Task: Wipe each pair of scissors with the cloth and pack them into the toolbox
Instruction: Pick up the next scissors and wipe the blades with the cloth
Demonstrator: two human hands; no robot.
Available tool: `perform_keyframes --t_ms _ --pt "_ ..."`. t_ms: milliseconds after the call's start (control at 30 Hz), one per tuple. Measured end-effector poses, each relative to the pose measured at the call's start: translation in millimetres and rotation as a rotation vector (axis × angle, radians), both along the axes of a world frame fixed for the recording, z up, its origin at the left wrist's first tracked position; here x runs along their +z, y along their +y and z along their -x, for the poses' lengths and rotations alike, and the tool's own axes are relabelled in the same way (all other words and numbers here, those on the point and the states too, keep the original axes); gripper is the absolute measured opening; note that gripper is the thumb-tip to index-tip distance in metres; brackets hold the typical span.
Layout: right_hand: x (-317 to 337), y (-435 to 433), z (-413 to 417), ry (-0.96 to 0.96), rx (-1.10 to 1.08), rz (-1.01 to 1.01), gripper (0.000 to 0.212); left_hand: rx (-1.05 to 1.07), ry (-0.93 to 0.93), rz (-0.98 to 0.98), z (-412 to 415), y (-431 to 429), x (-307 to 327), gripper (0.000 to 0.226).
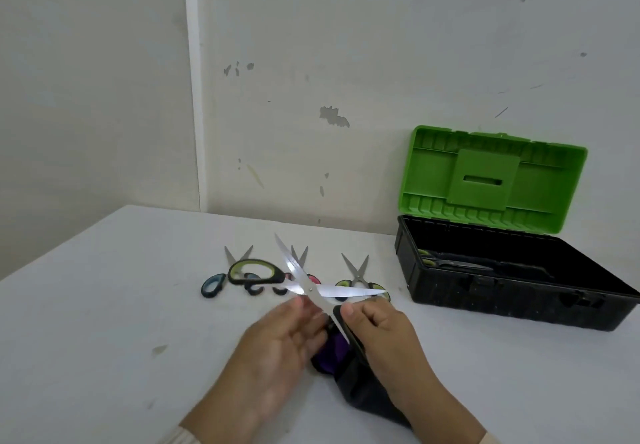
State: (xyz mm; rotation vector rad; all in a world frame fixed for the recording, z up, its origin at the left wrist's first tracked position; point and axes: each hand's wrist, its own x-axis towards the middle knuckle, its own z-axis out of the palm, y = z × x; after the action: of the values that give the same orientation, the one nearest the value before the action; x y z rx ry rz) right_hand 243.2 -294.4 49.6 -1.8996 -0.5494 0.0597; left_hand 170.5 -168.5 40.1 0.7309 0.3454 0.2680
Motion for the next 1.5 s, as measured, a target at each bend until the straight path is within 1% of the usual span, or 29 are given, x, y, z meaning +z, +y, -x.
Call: perform_keyframes --t_ms 33,67,100,200,300,333,400,467,500,567,633,667,700,767,800,833,867,1000,1067,1133,1200,1267,1300,1400,1433,1500 --pt "-2 2 1 -0.029 0.018 0.023 0.031 -0.023 0.029 -0.123 0 -6 -2 0.024" --pt "-3 3 2 -0.066 0.045 0.054 0.025 -0.024 0.049 -0.209 -1 -8 -4 0.022" --pt "-5 4 3 -0.104 0.075 0.084 0.021 -0.015 0.066 -0.25 0 -8 -4 0.021" --pt "-5 3 4 -0.133 0.166 0.118 0.018 0.036 0.104 -0.25 0 0 -2 0.017" --pt "0 -3 0 -0.047 0.247 0.109 0.014 0.084 0.117 -0.223 1 11 4 0.016" --pt "1 -7 -4 0.021 0.23 0.055 0.013 0.102 0.129 -0.241 3 16 6 0.015" --pt "3 -15 -17 0.173 0.108 -0.107 0.018 0.109 0.157 -0.312 6 27 8 0.014" --pt "6 -24 -31 0.248 -0.018 -0.268 0.024 0.054 0.181 -0.388 9 34 9 0.014" --pt "9 -28 -35 0.252 -0.057 -0.35 0.026 0.009 0.195 -0.426 10 35 9 0.014" --pt "16 -33 -36 0.181 -0.092 -0.462 0.028 -0.073 0.219 -0.484 10 30 8 0.013" --pt "26 -31 -26 0.069 -0.067 -0.483 0.032 -0.123 0.228 -0.507 9 21 6 0.016" --pt "29 -27 -17 -0.013 -0.036 -0.438 0.035 -0.139 0.224 -0.529 8 16 4 0.018" --pt "30 -21 -7 -0.123 0.003 -0.337 0.036 -0.157 0.217 -0.558 8 11 3 0.019" --pt "25 -7 11 -0.386 0.123 0.016 0.029 -0.204 0.192 -0.598 8 3 2 0.023" --pt "21 0 17 -0.481 0.203 0.187 0.023 -0.224 0.188 -0.602 9 -1 1 0.023" --pt "15 4 19 -0.516 0.264 0.302 0.02 -0.233 0.189 -0.612 9 -3 0 0.023" --pt "11 7 17 -0.516 0.278 0.337 0.02 -0.236 0.187 -0.636 9 -4 -1 0.023" --pt "8 7 7 -0.529 0.138 0.246 0.02 -0.249 0.157 -0.712 7 -3 -3 0.026" --pt "4 7 11 -0.482 0.176 0.225 0.02 -0.252 0.15 -0.711 7 -2 -4 0.027" --pt "5 8 11 -0.519 0.183 0.261 0.021 -0.249 0.146 -0.71 8 -3 -4 0.026" --pt "8 6 2 -0.57 0.077 0.235 0.018 -0.25 0.138 -0.691 8 -5 -4 0.025" --pt "9 5 1 -0.573 -0.043 0.21 0.017 -0.262 0.124 -0.678 8 -7 -3 0.026" --pt "7 5 3 -0.574 -0.052 0.223 0.018 -0.263 0.125 -0.685 8 -7 -3 0.026" --pt "-1 9 13 -0.594 0.082 0.255 0.018 -0.225 0.144 -0.717 9 -7 -3 0.023" --pt "0 9 11 -0.576 0.071 0.242 0.017 -0.223 0.143 -0.721 10 -7 -2 0.023" --pt "5 7 1 -0.556 -0.03 0.163 0.015 -0.239 0.138 -0.714 10 -8 -1 0.024"
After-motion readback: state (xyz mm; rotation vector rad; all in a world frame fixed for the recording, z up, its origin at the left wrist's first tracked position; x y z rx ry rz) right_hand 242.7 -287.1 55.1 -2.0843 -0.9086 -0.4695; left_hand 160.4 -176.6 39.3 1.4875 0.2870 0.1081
